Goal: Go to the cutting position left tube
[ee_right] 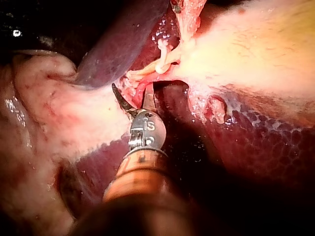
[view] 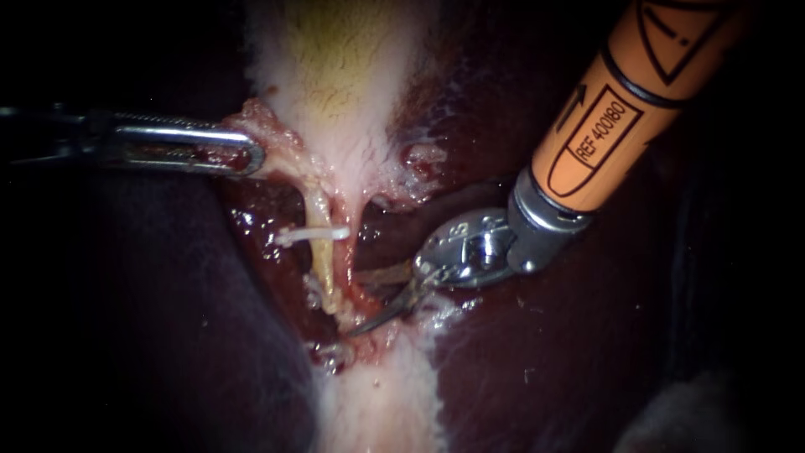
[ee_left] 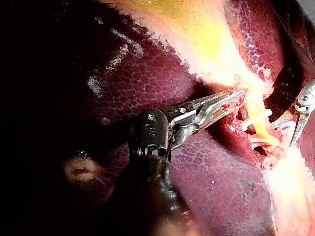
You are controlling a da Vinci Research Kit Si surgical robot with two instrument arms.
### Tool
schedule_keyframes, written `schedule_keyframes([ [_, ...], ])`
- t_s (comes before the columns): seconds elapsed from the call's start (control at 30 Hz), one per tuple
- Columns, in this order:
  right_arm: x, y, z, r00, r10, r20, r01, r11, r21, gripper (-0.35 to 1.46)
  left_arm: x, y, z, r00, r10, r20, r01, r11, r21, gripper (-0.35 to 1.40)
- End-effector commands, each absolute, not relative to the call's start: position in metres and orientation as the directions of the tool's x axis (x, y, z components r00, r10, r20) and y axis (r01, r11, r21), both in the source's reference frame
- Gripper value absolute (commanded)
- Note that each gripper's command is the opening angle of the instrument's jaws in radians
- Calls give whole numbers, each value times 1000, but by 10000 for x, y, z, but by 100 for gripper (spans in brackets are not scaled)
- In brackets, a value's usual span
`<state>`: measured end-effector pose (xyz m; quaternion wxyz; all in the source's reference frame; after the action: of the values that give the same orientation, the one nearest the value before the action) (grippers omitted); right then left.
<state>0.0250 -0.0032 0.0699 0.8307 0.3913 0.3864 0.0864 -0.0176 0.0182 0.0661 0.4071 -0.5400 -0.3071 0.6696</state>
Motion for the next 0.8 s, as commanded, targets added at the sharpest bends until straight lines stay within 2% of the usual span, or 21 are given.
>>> schedule_keyframes([
  [0.03, 250, -32, 700, 686, 446, -574, 159, 679, 717, 113, -176, 182, 661, -86, 877, -473, -214, -480, -851, -35],
  [0.23, 249, -30, 701, 687, 450, -570, 155, 676, 720, 125, -176, 182, 661, -85, 877, -473, -214, -480, -851, -35],
  [0.47, 242, -29, 703, 686, 449, -572, 155, 679, 718, 128, -176, 182, 661, -86, 877, -473, -214, -480, -851, -35],
  [0.8, 206, -17, 709, 680, 462, -569, 131, 687, 715, 133, -176, 183, 662, -86, 877, -473, -213, -480, -851, -35],
])
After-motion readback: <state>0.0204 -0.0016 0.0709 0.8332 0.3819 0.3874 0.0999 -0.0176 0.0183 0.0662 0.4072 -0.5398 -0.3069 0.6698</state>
